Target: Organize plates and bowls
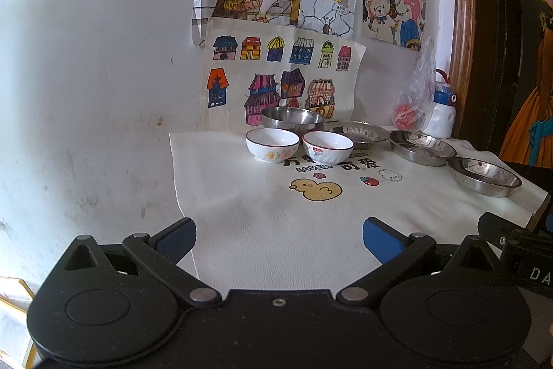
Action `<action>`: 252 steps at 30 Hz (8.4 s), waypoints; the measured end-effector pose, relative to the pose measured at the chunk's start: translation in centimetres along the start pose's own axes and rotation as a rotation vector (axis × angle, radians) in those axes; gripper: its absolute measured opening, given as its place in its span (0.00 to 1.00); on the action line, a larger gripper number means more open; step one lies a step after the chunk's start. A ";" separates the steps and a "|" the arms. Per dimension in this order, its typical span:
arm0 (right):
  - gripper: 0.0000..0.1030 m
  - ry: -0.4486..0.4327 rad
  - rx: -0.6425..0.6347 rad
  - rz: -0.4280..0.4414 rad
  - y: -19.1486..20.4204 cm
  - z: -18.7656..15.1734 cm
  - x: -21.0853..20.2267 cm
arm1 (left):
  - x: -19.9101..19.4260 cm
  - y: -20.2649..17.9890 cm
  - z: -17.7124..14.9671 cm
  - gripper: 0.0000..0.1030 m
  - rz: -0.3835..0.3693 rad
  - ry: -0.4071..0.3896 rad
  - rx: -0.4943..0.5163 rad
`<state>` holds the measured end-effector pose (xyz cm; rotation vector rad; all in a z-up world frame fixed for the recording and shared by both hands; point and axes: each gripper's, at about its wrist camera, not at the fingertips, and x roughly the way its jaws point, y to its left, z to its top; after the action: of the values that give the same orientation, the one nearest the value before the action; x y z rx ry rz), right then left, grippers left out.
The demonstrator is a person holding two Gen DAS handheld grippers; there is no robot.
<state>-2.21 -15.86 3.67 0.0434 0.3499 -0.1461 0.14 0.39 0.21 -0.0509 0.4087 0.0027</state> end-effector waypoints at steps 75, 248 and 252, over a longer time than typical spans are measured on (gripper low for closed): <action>0.29 0.281 0.125 -0.005 -23.6 4.7 24.8 | 28.4 -22.9 6.7 0.39 -0.502 0.446 -0.033; 0.87 0.332 0.491 0.219 -6.4 6.3 34.6 | 45.8 -12.0 19.0 0.99 -0.485 0.525 0.361; 0.79 0.333 0.478 0.213 -6.2 6.3 34.8 | 46.2 -12.0 18.7 0.95 -0.484 0.542 0.370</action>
<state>31.31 -27.14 -2.51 0.5810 0.6336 -0.0069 50.07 -10.98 -0.43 0.2202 0.9238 -0.5738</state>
